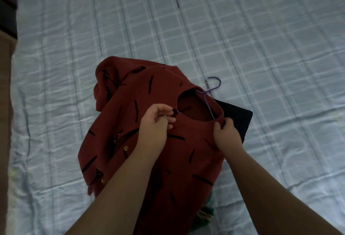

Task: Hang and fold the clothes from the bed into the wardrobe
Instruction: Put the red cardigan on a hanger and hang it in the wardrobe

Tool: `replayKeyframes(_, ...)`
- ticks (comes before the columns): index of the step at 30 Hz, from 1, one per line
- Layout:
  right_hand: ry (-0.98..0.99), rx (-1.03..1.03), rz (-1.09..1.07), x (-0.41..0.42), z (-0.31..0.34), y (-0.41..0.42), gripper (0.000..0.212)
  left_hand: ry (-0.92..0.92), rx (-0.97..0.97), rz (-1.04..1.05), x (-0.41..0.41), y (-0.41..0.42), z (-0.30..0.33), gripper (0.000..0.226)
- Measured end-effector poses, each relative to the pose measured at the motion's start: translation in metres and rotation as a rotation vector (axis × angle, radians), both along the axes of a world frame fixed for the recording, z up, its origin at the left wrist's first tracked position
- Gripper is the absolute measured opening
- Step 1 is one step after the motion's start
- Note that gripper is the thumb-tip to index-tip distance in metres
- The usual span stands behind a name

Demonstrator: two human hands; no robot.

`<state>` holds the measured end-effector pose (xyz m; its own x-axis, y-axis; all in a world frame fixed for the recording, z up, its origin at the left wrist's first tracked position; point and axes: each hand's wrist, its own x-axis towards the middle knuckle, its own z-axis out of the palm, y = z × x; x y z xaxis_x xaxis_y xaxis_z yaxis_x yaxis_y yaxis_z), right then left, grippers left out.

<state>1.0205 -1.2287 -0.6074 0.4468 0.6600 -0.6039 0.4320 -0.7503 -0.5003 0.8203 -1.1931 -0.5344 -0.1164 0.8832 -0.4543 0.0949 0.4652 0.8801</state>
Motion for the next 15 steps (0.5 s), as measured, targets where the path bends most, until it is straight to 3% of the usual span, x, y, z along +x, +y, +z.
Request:
replayKeyframes(8,0.005,0.203,0.180,-0.013,0.032,-0.001,0.022,0.009,0.005,0.047,-0.017,-0.026,0.031,0.042)
replayKeyframes(11,-0.097,0.305,0.310,-0.023,0.060,-0.002,0.022,0.007,0.039,0.085,-0.029,-0.040,0.060,0.041)
replayKeyframes(15,-0.076,0.438,0.332,-0.044,0.112,-0.006,0.020,0.019,0.110,0.159,-0.050,-0.064,0.109,0.043)
